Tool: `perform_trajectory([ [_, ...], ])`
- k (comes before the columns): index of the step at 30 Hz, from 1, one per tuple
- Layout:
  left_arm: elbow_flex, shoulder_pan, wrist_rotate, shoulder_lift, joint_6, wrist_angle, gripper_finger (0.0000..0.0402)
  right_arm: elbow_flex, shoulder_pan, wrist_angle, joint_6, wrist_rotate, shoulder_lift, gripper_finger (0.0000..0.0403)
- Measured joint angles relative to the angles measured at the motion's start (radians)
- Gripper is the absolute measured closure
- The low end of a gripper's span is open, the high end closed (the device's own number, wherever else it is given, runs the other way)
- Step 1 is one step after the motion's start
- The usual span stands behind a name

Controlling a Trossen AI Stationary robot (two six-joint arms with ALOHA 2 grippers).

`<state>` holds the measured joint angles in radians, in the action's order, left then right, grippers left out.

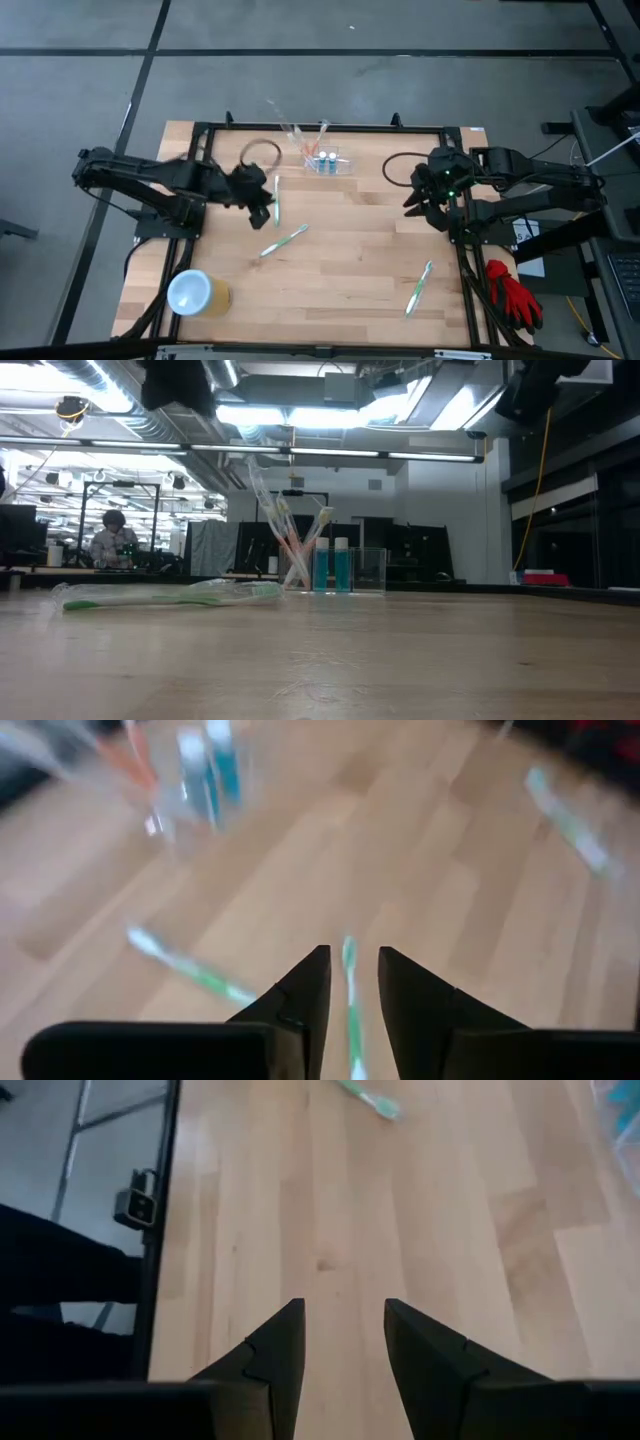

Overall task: Pick & Place toothbrushing station
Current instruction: Put the middle green toothbrush into the transparent organizer

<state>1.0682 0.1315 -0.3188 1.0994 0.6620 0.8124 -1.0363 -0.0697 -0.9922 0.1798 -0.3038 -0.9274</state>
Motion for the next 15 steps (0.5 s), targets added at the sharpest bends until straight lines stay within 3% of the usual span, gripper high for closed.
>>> perform_trajectory([
  [6,-0.039,0.057,0.059,0.138,0.092,0.046,0.0295,0.0,0.001,0.042,0.015,0.005,0.002,0.0263],
  [15,-0.039,0.027,0.101,0.381,0.066,-0.173,0.024,0.0,0.002,0.069,0.0,0.0,0.002,0.0263],
])
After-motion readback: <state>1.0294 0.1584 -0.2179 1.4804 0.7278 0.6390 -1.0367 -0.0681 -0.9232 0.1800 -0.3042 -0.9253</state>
